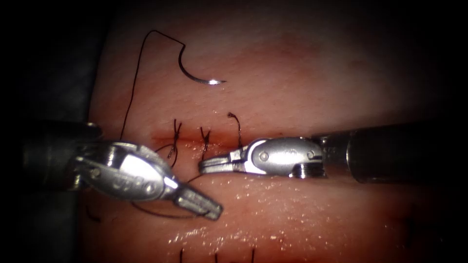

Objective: Wound Closure
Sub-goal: With the left tool, wrap the suture a single time counter-clockwise around the right end-effector.

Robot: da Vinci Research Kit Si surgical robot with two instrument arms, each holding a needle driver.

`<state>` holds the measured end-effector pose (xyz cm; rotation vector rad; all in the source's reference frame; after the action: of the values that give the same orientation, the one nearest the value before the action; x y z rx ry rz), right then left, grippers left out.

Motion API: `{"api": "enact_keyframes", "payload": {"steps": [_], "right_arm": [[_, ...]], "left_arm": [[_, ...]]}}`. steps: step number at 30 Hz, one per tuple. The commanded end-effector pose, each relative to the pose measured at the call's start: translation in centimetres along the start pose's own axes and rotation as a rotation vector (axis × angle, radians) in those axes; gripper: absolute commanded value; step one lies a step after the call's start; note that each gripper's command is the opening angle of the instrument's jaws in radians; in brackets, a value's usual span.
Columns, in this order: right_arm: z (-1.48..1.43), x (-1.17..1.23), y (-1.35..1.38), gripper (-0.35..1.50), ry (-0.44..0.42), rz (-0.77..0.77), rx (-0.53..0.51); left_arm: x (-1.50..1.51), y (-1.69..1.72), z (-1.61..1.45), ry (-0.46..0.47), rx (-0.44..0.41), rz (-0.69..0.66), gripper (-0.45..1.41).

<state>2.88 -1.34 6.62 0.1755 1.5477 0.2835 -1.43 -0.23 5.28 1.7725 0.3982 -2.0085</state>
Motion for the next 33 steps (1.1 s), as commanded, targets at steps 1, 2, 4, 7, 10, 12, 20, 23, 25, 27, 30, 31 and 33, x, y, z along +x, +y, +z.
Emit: {"api": "enact_keyframes", "payload": {"steps": [1, 2, 4, 7, 10, 12, 20, 23, 25, 27, 30, 31, 33], "right_arm": [[0.16, -0.04, -0.05, -0.35, 0.014, 0.001, 0.004], [0.2, -0.02, -0.06, -0.35, 0.029, 0.002, 0.002], [0.25, 0.01, -0.07, -0.35, 0.055, 0.004, -0.001], [0.32, 0.05, -0.11, -0.35, 0.086, 0.005, -0.006], [0.36, 0.09, -0.18, -0.35, 0.103, 0.003, -0.003], [0.39, 0.11, -0.25, -0.35, 0.115, 0.007, 0.005], [0.39, 0.14, -0.41, -0.35, 0.15, 0.017, 0.043], [0.34, 0.15, -0.43, -0.35, 0.169, 0.019, 0.042], [0.3, 0.15, -0.42, -0.35, 0.184, 0.027, 0.037], [0.23, 0.15, -0.41, -0.35, 0.217, 0.055, 0.027], [0.15, 0.12, -0.39, -0.35, 0.234, 0.12, 0.026], [0.13, 0.12, -0.39, -0.35, 0.242, 0.139, 0.027], [0.09, 0.13, -0.36, -0.35, 0.267, 0.187, 0.019]], "left_arm": [[-0.04, -0.05, 0.03, 0.004, 0.008, 0.001, -0.45], [-0.04, -0.08, -0.01, 0.009, 0.016, 0.002, -0.45], [-0.06, -0.13, -0.05, 0.017, 0.022, -0.004, -0.45], [-0.12, -0.21, -0.1, 0.023, 0.03, -0.012, -0.45], [-0.21, -0.28, -0.13, 0.027, 0.038, -0.019, -0.45], [-0.29, -0.34, -0.17, 0.042, 0.058, -0.027, -0.45], [-0.57, -0.56, -0.35, 0.077, 0.115, -0.048, -0.45], [-0.73, -0.58, -0.38, 0.054, 0.124, -0.055, -0.45], [-0.84, -0.58, -0.4, 0.05, 0.132, -0.059, -0.45], [-1.03, -0.57, -0.41, 0.039, 0.14, -0.06, -0.45], [-1.3, -0.52, -0.38, 0.021, 0.144, -0.057, -0.45], [-1.35, -0.51, -0.38, 0.019, 0.147, -0.056, -0.45], [-1.5, -0.48, -0.37, 0.014, 0.15, -0.062, -0.45]]}}
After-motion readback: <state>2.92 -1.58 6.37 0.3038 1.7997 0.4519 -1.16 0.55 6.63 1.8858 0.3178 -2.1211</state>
